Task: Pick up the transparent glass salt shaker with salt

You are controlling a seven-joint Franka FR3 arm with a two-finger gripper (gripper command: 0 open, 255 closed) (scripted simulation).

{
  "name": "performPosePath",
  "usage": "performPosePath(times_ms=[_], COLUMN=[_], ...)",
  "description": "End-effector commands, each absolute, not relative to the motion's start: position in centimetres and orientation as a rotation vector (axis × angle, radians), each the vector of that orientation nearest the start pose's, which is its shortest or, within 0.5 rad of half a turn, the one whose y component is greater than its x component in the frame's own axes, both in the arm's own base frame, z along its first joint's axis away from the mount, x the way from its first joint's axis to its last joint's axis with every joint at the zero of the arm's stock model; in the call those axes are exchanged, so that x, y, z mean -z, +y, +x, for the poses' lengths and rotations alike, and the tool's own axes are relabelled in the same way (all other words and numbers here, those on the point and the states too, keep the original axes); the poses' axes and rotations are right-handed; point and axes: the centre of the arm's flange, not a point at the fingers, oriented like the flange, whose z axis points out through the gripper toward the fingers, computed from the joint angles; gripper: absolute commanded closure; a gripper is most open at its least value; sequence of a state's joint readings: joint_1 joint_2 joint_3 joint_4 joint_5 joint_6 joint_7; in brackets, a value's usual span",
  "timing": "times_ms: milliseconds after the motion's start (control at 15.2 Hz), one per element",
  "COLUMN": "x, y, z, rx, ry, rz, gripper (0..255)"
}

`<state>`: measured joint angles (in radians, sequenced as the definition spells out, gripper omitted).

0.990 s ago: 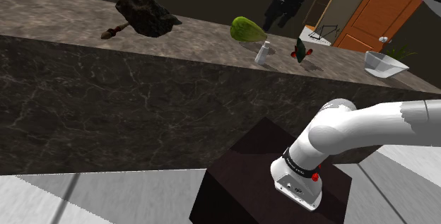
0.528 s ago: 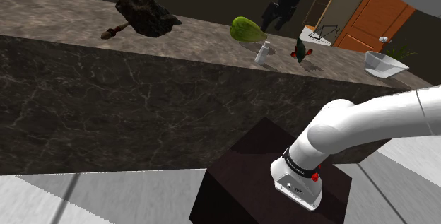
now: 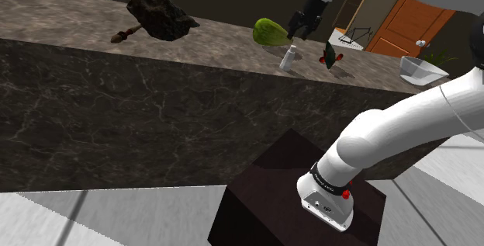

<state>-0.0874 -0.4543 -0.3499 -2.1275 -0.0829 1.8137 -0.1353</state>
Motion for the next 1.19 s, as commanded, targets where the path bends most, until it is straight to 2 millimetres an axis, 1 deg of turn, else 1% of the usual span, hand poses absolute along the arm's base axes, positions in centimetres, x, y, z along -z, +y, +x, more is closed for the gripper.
performPosePath(times_ms=[0,66,462,528,660,726,1122], x=[-57.4,-57.4,-54.2,-53.4,-53.4,-53.4,-53.4], y=[-23.9,-24.0,-24.0,-24.0,-24.0,-24.0,-24.0], z=[39.5,39.6,39.6,39.6,39.6,39.6,39.6], rx=[0.183,0.182,0.182,0.182,0.182,0.182,0.182], ry=[0.436,0.436,0.436,0.436,0.436,0.436,0.436], rz=[-3.054,-3.054,-3.054,-3.054,-3.054,-3.054,-3.054], gripper=[0,0,0,0,0,255,255])
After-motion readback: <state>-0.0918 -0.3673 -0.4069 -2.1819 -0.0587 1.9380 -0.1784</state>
